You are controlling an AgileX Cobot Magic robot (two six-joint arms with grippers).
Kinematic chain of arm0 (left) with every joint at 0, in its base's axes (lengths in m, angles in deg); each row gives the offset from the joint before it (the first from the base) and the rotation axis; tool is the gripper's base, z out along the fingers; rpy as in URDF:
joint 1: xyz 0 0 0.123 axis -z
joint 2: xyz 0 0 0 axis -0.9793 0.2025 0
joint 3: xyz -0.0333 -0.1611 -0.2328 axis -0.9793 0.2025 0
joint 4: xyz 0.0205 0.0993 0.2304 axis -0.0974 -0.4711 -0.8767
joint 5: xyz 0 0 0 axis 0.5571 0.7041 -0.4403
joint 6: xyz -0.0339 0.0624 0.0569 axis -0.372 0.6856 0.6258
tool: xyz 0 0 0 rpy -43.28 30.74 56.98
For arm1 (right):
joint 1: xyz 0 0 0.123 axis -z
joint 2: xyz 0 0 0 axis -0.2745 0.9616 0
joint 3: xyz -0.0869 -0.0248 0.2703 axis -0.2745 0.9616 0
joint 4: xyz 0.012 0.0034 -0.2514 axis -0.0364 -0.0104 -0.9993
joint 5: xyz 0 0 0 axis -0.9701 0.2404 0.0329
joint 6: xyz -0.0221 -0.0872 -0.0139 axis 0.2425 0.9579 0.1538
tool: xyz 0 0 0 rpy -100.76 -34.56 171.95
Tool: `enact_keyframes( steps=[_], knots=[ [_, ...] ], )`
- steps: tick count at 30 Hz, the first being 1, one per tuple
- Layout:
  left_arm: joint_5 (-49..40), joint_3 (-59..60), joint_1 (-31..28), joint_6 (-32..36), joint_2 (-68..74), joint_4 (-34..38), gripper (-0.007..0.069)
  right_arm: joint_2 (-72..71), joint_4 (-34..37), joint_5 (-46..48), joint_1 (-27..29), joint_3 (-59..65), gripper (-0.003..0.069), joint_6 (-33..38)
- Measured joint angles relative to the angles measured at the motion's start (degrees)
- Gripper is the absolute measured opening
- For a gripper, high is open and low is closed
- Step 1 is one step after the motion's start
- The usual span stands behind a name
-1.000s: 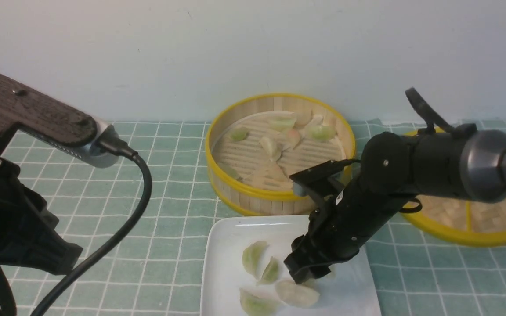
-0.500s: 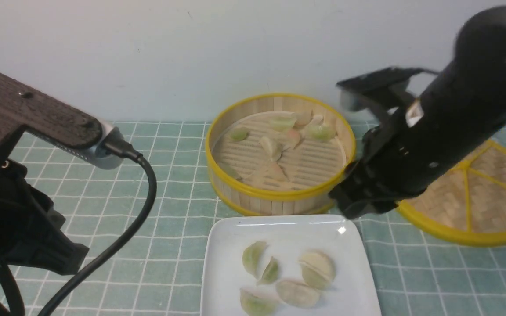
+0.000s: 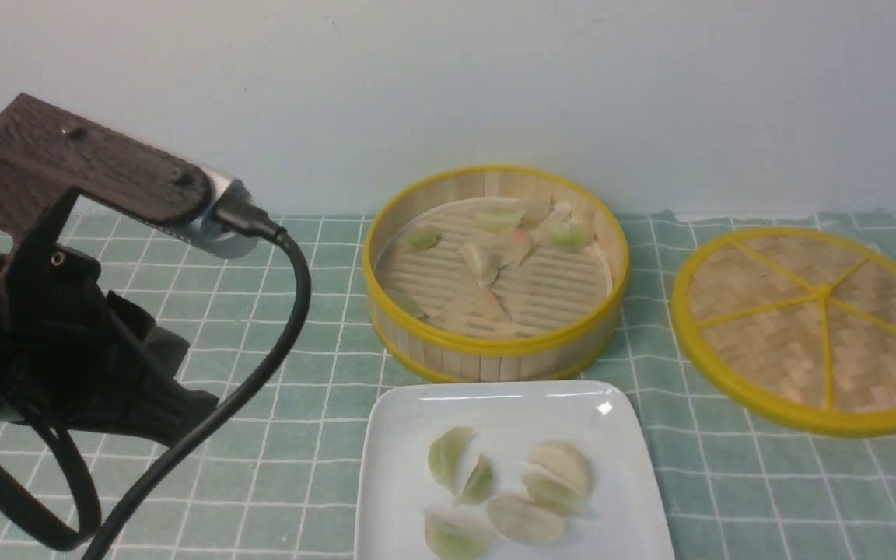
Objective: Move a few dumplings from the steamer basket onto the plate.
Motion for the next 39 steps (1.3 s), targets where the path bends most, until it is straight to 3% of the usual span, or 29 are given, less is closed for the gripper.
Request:
enact_keyframes(
  steps=[4,9,15,27,39],
  knots=[
    [3.3,0.0,0.0,0.2,0.0,0.4,-0.0006,-11.2,-4.7,-2.7,0.0,8.7,-0.0013,-7.1],
    [4.4,0.0,0.0,0.4,-0.1,1.1,-0.0006,-14.8,-7.7,-4.0,0.0,12.3,-0.0013,-10.0],
    [6.1,2.6,0.0,0.7,-6.4,2.5,-0.0006,-14.8,-8.0,-5.5,0.0,12.6,-0.0013,-10.4],
    [17.7,18.9,0.0,-5.1,-35.3,4.3,-0.0006,-14.8,-8.1,-5.7,0.0,12.6,-0.0013,-10.4],
    [17.7,21.1,0.0,-4.9,-40.9,3.0,-0.0006,-14.9,-8.2,-5.7,0.0,12.6,-0.0013,-10.4]
  ],
)
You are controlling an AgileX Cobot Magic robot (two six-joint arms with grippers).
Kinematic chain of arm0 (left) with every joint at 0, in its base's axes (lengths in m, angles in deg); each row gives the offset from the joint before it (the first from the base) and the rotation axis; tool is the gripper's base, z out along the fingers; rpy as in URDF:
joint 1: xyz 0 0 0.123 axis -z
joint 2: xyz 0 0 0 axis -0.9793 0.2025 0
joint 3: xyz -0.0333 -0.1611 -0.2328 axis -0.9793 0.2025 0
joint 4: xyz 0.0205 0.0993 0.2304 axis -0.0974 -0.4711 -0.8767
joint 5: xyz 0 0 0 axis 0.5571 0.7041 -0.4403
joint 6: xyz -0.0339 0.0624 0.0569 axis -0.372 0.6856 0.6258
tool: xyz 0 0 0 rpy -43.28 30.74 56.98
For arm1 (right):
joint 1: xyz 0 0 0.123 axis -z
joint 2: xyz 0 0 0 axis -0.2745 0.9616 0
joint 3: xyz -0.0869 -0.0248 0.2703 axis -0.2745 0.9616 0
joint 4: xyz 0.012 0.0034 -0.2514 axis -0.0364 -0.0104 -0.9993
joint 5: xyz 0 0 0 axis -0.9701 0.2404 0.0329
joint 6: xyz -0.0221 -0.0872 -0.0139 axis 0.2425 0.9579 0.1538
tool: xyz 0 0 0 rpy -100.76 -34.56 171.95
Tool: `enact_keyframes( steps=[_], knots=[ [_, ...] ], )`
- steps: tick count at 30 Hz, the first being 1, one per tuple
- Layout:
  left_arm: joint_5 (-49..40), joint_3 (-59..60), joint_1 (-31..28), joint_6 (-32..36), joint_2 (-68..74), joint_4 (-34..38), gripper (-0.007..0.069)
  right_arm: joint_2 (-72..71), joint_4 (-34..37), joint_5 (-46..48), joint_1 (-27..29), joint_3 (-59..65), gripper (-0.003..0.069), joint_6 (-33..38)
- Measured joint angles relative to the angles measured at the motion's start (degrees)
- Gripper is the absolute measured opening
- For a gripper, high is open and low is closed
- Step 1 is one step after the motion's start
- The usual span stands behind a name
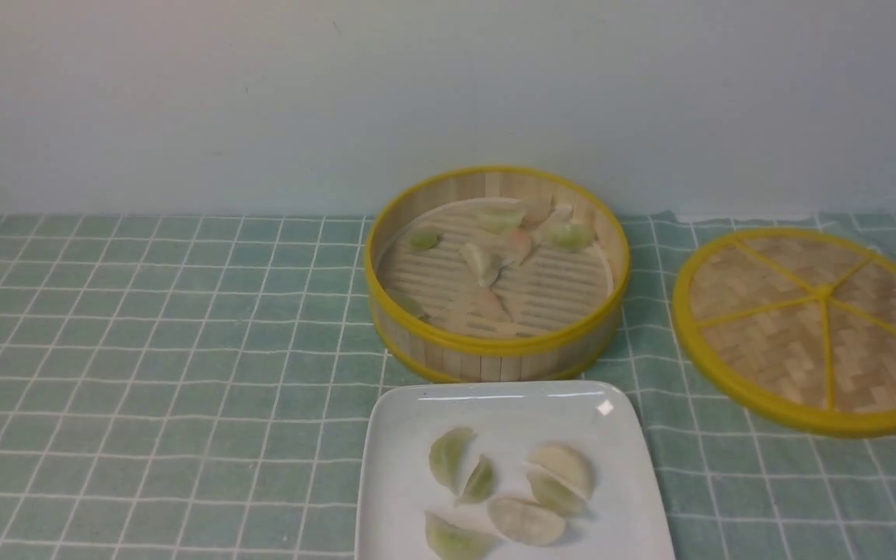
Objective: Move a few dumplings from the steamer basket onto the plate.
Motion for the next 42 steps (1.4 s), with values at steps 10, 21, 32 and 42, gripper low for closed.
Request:
enact_keyframes(
  steps=[10,21,32,42],
  knots=[
    [8.2,11.5,-8.0,8.5,-7.1,-0.4,-0.0006,0.0,0.0,-0.1,0.0,0.0,-0.0014,0.0],
    [18.0,35.4,-27.8,22.4,-16.9,10.8,-0.0006,0.0,0.0,0.1,0.0,0.0,-0.0014,0.0],
    [16.1,38.8,-28.1,22.7,-16.9,11.0,-0.0006,0.0,0.0,0.0,0.0,0.0,-0.0014,0.0],
    [16.0,38.8,-28.1,22.8,-16.9,11.0,-0.0006,0.0,0.0,0.0,0.0,0.0,-0.0014,0.0]
  ],
)
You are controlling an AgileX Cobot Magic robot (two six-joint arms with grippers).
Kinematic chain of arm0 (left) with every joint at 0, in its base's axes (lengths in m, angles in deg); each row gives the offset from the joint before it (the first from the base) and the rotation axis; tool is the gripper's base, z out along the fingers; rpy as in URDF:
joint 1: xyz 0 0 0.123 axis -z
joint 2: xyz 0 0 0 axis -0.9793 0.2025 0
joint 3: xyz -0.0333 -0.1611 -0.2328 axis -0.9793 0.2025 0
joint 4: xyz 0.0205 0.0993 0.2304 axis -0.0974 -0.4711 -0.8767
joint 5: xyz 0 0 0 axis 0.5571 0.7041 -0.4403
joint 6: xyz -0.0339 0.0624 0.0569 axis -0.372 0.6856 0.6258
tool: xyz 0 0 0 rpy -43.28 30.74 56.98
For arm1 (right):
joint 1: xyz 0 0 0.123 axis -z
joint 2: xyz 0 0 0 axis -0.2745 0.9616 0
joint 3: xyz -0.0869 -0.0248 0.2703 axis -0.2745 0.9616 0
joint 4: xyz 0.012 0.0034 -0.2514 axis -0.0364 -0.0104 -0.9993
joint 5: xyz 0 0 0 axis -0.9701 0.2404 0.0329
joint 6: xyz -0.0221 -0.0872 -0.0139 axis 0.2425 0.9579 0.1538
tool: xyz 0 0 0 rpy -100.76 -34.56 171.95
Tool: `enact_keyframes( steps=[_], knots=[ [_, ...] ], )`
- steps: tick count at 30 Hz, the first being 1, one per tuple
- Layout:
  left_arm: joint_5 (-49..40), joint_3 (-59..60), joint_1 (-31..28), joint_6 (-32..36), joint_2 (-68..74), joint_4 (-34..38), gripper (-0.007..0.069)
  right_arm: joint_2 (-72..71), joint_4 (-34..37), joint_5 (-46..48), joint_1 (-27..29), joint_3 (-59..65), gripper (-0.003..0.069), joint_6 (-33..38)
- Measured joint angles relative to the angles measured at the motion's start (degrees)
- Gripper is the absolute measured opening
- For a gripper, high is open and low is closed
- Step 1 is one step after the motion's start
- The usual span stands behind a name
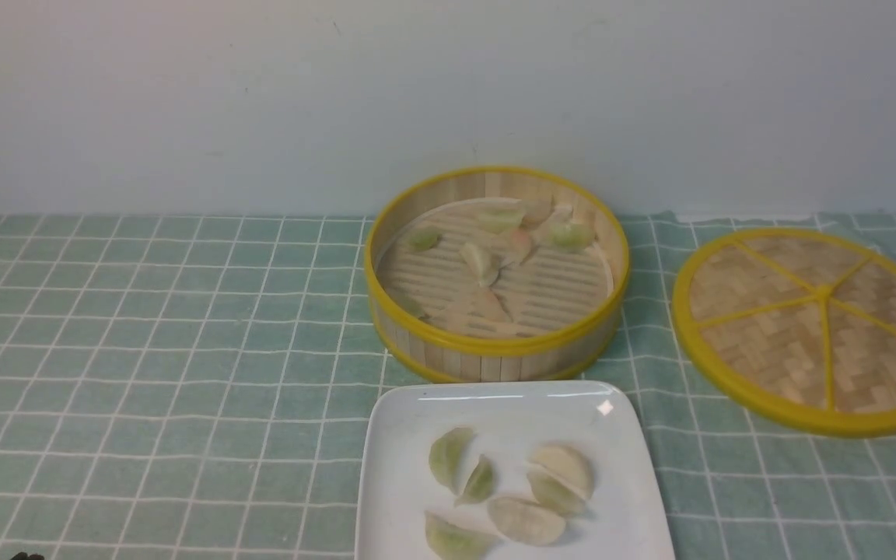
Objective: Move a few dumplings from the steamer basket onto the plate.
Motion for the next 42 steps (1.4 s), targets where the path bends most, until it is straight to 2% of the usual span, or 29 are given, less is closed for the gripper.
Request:
enact_keyframes(
  steps=[16,19,24,29,32,33,34,35,36,38,41,42],
  knots=[
    [0.0,0.0,0.0,0.0,0.0,0.0,-0.0006,0.0,0.1,-0.3,0.0,0.0,-0.0014,0.0],
    [0.0,0.0,0.0,0.0,0.0,0.0,-0.0006,0.0,2.4,-1.2,0.0,0.1,-0.0014,1.0],
    [0.0,0.0,0.0,0.0,0.0,0.0,-0.0006,0.0,10.2,-5.8,0.0,2.6,-0.0014,10.4],
    [-0.2,0.0,0.0,0.0,0.0,0.0,-0.0006,0.0,11.6,-10.5,0.4,7.2,-0.0014,13.2],
    [-0.2,0.0,0.0,0.0,0.0,0.0,-0.0006,0.0,11.0,-12.2,3.6,10.4,-0.0014,13.4],
    [-0.2,0.0,0.0,0.1,0.0,0.0,-0.0006,0.0,10.4,-12.8,8.5,13.2,-0.0014,13.4],
    [-0.2,0.0,0.0,0.1,0.0,0.0,-0.0006,0.0,10.3,-12.9,9.1,13.5,-0.0014,13.4],
    [-0.2,0.0,0.0,0.1,0.0,0.0,-0.0006,0.0,10.2,-12.9,14.8,17.1,-0.0014,13.4],
    [-0.2,0.0,0.0,0.1,0.0,0.0,-0.0006,0.0,10.2,-12.9,15.4,17.9,-0.0014,13.4],
    [-0.2,0.0,0.0,0.1,0.0,0.0,-0.0006,0.0,10.0,-12.9,22.8,23.2,-0.0014,13.5],
    [-0.2,0.0,0.0,0.1,0.0,0.0,-0.0006,0.0,9.8,-12.4,28.4,29.5,-0.0014,13.5],
    [-0.3,0.0,0.0,0.1,0.0,0.0,-0.0006,0.0,9.8,-12.3,28.4,29.5,-0.0014,13.5]
  ],
)
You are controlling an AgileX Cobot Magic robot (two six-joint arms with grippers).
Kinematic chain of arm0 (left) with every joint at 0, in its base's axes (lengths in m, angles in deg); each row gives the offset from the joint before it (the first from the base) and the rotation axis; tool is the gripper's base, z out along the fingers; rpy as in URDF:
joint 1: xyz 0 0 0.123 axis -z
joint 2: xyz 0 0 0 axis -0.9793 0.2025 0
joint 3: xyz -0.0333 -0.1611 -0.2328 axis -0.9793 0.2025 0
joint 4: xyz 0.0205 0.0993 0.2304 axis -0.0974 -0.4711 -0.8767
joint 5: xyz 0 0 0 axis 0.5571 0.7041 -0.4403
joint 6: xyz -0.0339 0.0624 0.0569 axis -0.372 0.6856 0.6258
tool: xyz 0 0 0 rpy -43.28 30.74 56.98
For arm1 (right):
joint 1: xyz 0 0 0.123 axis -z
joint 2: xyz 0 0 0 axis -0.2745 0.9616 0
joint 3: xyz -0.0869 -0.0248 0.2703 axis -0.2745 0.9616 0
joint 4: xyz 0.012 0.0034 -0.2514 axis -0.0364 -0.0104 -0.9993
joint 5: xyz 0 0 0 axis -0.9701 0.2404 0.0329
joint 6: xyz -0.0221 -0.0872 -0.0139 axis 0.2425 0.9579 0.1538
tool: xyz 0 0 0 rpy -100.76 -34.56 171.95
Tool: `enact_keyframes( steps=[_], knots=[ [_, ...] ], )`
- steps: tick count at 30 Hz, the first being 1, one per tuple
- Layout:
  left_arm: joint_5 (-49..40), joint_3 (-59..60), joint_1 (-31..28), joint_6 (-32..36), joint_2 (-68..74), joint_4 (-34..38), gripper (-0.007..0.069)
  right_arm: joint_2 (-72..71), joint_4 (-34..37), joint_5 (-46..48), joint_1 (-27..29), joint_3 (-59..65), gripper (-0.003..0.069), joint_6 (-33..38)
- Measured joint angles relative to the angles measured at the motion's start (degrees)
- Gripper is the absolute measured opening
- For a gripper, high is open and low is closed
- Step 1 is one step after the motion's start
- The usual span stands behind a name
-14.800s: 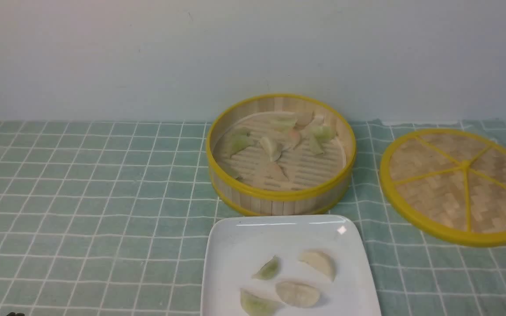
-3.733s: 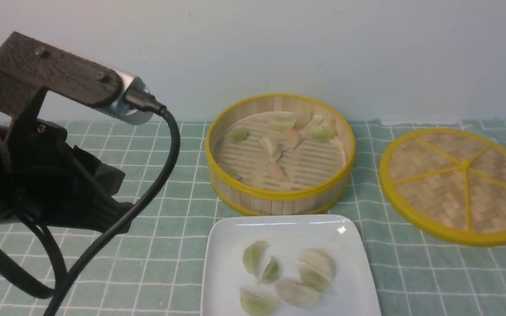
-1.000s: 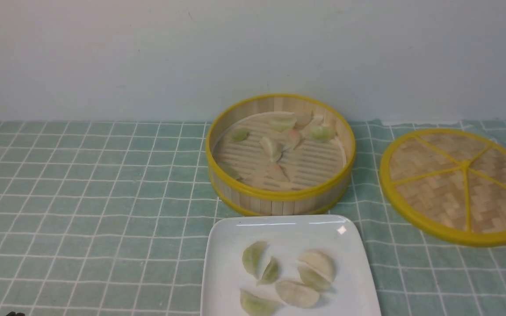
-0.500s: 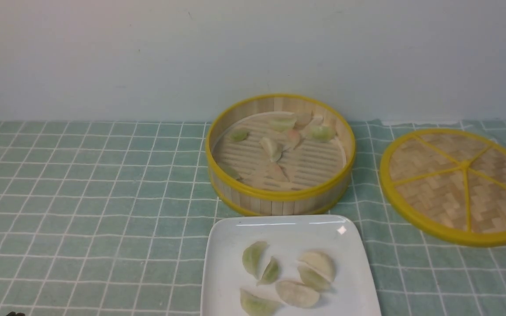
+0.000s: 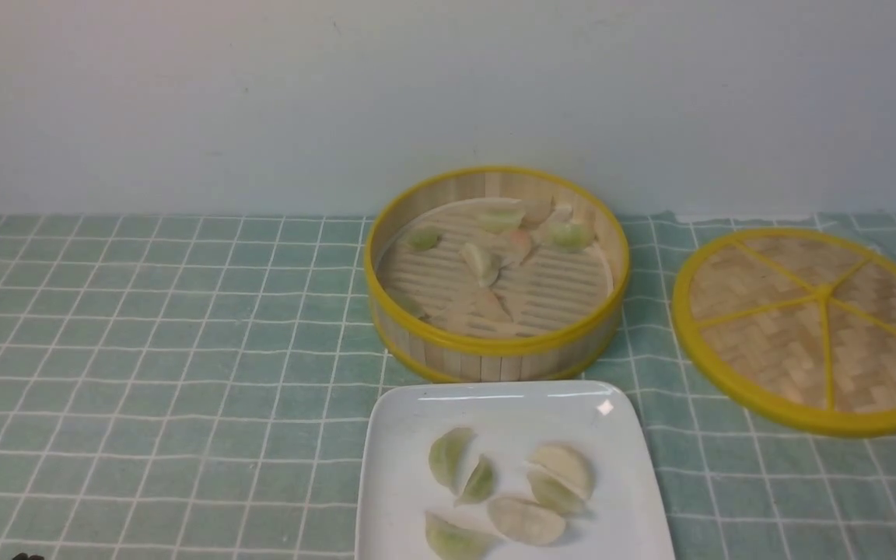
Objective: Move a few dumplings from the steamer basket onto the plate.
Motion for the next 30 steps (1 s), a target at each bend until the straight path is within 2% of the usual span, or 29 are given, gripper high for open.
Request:
enact_keyframes(
  steps=[1,4,30],
  knots=[
    [0.0,0.0,0.0,0.0,0.0,0.0,-0.0006,0.1,-0.1,1.2,1.9,1.3,-0.0014,-0.1],
    [0.0,0.0,0.0,0.0,0.0,0.0,-0.0006,0.1,-0.1,1.6,2.9,1.3,-0.0014,0.0],
    [0.0,0.0,0.0,0.0,0.0,0.0,-0.0006,0.1,-0.2,1.6,3.0,1.3,-0.0014,0.0]
  ],
)
